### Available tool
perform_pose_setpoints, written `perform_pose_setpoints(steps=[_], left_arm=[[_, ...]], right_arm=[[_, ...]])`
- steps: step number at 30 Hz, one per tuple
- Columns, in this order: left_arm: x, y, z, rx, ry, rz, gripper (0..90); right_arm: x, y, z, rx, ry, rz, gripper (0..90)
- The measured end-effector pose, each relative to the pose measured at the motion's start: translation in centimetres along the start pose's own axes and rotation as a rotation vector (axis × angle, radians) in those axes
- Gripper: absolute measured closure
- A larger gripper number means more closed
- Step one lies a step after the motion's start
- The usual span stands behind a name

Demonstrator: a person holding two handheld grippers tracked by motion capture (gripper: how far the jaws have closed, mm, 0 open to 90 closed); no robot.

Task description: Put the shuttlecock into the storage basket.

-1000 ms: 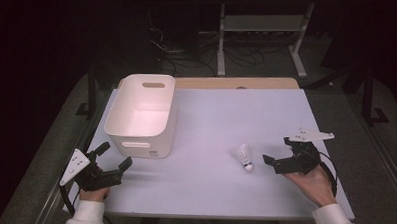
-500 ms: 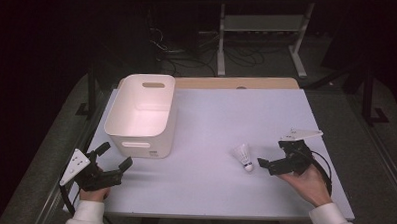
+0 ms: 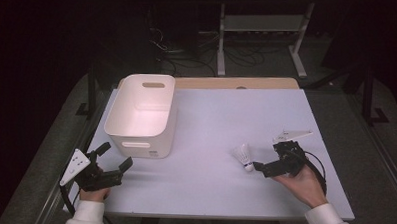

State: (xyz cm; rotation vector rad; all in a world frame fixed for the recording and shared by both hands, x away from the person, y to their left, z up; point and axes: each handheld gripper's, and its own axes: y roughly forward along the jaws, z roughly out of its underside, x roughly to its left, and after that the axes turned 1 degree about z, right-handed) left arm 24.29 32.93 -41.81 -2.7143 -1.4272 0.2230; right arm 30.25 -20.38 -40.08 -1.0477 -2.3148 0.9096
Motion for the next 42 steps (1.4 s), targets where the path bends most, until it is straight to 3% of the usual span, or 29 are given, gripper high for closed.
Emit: perform_pose_setpoints(steps=[42], left_arm=[[0.0,0.0,0.0,-0.005,0.0,0.004,0.0]], right_arm=[[1.9,3.6,0.2,0.109,0.068,0.02,1.6]])
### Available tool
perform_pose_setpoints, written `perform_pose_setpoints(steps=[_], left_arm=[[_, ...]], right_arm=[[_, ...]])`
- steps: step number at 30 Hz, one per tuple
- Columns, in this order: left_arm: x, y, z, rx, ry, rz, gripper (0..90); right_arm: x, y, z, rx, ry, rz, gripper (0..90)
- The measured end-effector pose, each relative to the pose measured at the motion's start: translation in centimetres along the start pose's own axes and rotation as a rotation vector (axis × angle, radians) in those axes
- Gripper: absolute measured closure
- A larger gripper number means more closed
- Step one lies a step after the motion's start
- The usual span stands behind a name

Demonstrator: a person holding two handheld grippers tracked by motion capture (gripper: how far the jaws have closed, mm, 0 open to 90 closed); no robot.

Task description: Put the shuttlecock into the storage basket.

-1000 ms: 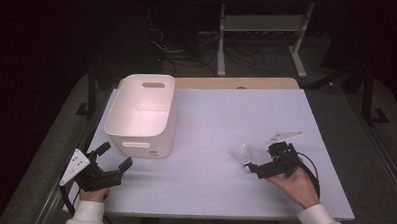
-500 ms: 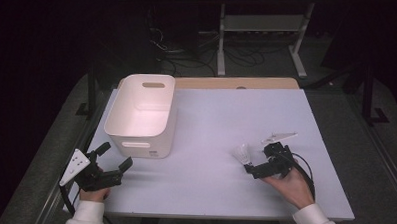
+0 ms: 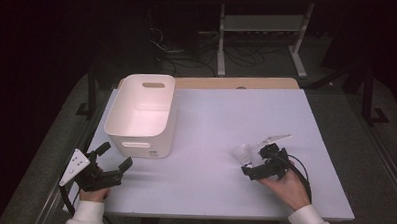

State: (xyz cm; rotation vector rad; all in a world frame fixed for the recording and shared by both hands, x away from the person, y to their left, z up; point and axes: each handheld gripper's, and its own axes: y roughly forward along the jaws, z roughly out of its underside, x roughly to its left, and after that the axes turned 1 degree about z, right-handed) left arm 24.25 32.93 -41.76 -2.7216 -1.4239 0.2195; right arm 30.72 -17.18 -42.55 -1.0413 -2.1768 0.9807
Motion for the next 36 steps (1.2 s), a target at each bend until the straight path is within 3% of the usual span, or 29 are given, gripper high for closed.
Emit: perform_pose_setpoints(steps=[16,36], left_arm=[[0.03,-0.03,-0.01,0.002,0.0,-0.001,0.0],[0.03,-0.02,0.01,0.001,-0.002,-0.005,0.0]], right_arm=[[-0.01,0.04,0.11,-0.005,0.051,-0.025,22.0],[-0.13,0.9,0.16,0.02,0.024,-0.044,41.2]])
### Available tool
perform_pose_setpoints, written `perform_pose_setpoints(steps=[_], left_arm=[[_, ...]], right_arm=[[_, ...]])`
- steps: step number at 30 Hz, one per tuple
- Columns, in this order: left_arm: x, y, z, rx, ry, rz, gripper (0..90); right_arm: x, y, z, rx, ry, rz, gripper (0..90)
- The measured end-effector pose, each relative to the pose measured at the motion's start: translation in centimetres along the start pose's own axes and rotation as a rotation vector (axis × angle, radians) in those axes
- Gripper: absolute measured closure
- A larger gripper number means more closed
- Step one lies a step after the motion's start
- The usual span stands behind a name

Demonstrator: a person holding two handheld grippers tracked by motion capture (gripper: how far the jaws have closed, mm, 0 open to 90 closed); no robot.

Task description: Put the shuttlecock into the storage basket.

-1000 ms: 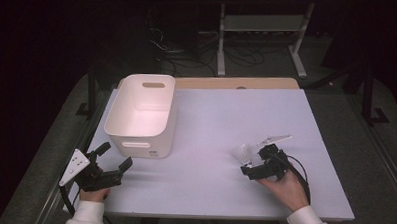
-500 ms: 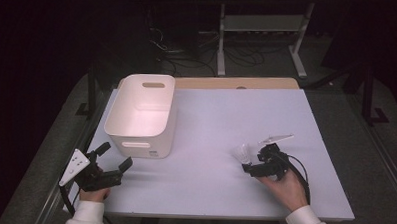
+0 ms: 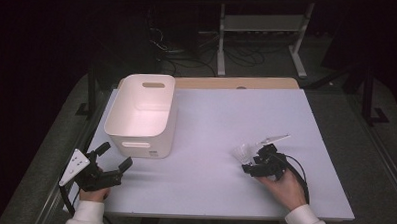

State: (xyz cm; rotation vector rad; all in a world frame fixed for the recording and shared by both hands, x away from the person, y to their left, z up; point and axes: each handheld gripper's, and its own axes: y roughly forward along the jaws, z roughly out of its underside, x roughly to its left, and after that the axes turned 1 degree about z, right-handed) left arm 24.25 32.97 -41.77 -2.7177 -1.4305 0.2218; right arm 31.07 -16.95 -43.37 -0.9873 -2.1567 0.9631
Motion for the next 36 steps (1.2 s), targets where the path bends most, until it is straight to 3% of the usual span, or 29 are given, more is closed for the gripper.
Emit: perform_pose_setpoints(steps=[10,17,36], left_arm=[[0.0,-0.02,-0.01,-0.002,0.004,0.0,0.0],[0.0,0.01,0.02,0.001,0.001,-0.001,0.0],[0.02,0.0,0.01,0.002,0.002,-0.003,0.0]], right_arm=[[0.04,0.35,-0.06,0.027,-0.033,0.005,53.6],[0.18,0.45,-0.11,0.033,-0.084,-0.025,63.0],[0.04,-0.4,-0.6,0.023,-0.075,-0.068,64.0]])
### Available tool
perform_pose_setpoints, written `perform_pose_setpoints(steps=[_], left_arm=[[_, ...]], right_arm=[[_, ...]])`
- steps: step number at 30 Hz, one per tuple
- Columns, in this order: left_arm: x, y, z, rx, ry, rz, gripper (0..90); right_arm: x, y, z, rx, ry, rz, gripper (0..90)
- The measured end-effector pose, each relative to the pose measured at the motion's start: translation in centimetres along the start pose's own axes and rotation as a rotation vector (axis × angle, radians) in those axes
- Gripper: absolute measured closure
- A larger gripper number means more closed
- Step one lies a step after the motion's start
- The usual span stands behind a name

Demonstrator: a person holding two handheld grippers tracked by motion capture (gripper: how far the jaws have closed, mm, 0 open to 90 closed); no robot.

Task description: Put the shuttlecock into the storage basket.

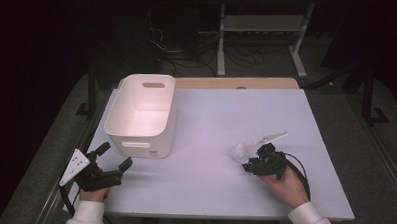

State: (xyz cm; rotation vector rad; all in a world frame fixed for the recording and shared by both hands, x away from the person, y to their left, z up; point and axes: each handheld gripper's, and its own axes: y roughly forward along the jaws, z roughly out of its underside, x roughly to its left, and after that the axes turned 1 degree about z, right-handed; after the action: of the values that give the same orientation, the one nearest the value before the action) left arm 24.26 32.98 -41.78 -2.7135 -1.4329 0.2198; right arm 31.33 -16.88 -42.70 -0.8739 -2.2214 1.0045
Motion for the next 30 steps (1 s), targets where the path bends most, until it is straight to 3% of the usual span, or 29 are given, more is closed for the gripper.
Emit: perform_pose_setpoints(steps=[18,30], left_arm=[[-0.1,0.1,0.0,0.0,-0.007,0.0,0.0],[-0.1,0.1,0.0,-0.002,-0.007,0.001,0.0]], right_arm=[[-0.1,-1.5,-1.3,-0.021,-0.015,-0.017,64.0],[0.4,-2.9,-3.4,-0.025,-0.054,-0.032,64.0]])
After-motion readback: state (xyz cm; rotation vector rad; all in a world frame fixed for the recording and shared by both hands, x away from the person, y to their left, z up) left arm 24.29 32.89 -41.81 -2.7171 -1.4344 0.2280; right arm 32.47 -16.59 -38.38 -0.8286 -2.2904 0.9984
